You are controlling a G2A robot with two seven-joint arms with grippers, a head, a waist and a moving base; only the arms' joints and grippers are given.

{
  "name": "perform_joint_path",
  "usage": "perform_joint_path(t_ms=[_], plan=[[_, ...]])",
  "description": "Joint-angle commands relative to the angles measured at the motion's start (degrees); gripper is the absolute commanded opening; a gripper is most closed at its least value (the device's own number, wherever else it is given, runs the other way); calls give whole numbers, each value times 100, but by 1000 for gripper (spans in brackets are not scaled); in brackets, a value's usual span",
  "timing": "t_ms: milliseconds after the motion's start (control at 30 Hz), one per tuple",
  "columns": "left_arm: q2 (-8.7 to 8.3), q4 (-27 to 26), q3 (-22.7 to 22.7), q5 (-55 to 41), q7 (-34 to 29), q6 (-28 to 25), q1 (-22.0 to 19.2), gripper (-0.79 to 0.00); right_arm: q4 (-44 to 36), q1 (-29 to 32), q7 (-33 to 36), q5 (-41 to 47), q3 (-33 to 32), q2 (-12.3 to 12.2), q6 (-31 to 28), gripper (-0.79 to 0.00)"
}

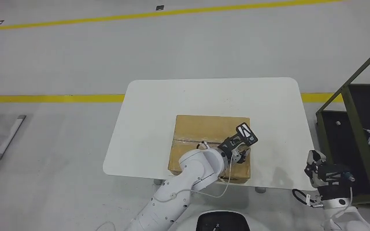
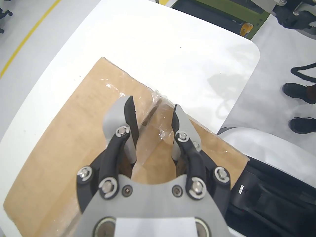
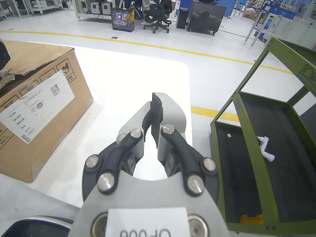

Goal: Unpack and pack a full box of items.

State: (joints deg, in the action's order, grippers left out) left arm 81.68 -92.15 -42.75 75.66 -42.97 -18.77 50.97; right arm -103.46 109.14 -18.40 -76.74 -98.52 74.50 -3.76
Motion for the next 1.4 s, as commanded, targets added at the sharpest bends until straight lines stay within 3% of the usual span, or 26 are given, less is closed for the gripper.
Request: perform_joint_path(t_ms=[0,200,300,367,533,733,967,1233,1367], plan=[[7,-6,0,7,-13,-13,-4,-431,-7,7,-4,-10,-8,0,-1,-785],[24,-16,2,94,-22,-35,-5,-379,-17,13,3,-10,-17,4,-8,-785],[29,-6,-16,137,-24,-12,9,-237,-15,11,3,-11,-18,5,-12,-785],[33,0,-19,155,-34,-18,18,-203,-12,10,2,-13,-17,7,-12,-785],[47,30,-16,182,-68,-50,29,-219,-7,6,-8,-5,-13,10,-18,-785],[73,103,-11,235,-57,-49,-3,-394,-17,5,-1,-8,-15,14,-17,-785],[103,198,-12,271,-58,-24,-17,-446,-60,8,14,3,-42,16,-32,-785],[124,236,-66,326,-12,3,-21,-585,-79,-7,52,14,-44,19,-58,-785],[121,196,-124,352,-12,-9,6,-785,-78,-43,80,-11,-4,22,-55,-785]])
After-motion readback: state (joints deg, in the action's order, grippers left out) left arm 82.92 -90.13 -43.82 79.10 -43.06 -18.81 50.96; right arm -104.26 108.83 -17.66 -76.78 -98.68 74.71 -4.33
